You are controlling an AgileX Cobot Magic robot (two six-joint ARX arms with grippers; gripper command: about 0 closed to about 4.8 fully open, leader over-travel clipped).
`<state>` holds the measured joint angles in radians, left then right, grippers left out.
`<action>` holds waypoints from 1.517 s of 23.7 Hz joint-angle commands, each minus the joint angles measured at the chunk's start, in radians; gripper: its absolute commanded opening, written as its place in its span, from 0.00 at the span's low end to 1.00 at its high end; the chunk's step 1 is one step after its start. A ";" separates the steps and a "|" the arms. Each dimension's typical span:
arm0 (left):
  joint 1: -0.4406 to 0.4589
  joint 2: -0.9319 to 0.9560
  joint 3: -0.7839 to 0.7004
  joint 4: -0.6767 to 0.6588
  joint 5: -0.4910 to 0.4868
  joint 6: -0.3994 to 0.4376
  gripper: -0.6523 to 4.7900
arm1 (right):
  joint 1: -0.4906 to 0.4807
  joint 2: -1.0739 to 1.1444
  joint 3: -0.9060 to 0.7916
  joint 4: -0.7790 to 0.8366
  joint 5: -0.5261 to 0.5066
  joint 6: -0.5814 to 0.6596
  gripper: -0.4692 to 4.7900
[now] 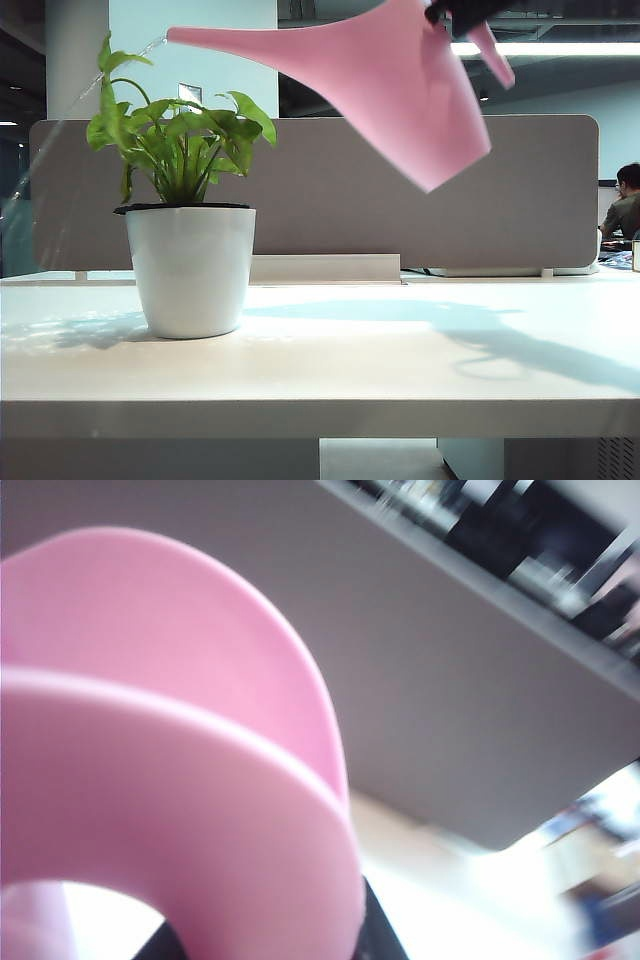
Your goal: Pick up the watering can from the table, water the potted plant, and put the can back.
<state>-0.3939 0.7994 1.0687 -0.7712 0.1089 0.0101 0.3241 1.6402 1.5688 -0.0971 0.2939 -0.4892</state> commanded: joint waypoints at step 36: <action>0.000 -0.002 0.002 0.009 0.001 0.005 0.13 | -0.006 -0.005 -0.851 0.814 -0.129 0.455 0.92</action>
<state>-0.3939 0.7990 1.0687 -0.7708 0.1089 0.0101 0.3172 1.6707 0.7189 0.7704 0.1421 -0.0334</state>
